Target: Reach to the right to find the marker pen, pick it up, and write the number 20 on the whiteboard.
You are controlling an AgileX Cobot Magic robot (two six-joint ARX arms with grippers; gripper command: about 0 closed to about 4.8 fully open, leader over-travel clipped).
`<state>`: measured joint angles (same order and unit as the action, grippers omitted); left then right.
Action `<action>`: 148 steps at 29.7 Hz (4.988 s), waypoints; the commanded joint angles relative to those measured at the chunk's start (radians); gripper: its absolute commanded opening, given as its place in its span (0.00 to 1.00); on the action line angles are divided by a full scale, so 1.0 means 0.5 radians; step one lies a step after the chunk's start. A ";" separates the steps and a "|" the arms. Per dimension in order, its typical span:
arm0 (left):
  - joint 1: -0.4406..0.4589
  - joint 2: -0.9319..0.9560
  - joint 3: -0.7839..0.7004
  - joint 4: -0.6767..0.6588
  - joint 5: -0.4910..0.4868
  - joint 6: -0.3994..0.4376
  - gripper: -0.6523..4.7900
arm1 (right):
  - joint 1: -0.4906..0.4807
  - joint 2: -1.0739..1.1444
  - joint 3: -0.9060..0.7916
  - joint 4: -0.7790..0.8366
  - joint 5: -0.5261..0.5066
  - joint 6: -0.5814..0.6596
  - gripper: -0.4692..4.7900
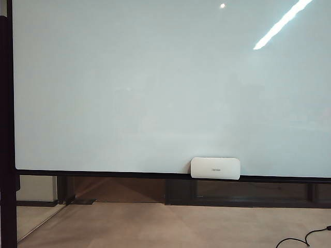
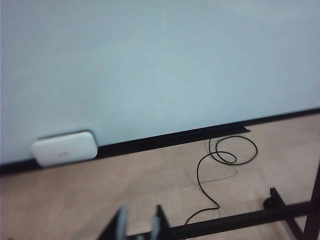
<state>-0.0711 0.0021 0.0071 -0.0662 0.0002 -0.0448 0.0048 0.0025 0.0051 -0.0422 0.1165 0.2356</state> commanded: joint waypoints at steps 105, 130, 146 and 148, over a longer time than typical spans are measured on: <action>-0.120 0.523 0.005 0.492 0.666 -0.018 0.15 | -1.919 4.861 2.989 2.029 -1.895 -0.427 0.09; -0.120 0.682 0.004 0.465 0.571 0.037 0.15 | -1.913 5.274 3.867 1.676 -1.943 -0.488 0.61; -0.120 0.686 0.004 0.456 0.538 0.037 0.15 | -1.870 5.312 4.009 1.536 -1.969 -0.523 0.61; -0.120 0.685 0.004 0.447 0.537 0.037 0.15 | -1.856 5.350 4.084 1.497 -1.973 -0.520 0.61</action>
<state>-0.1295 0.3443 0.0071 0.1467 0.2710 -0.0303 -0.9283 2.6656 2.0258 0.7219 -0.8604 -0.0242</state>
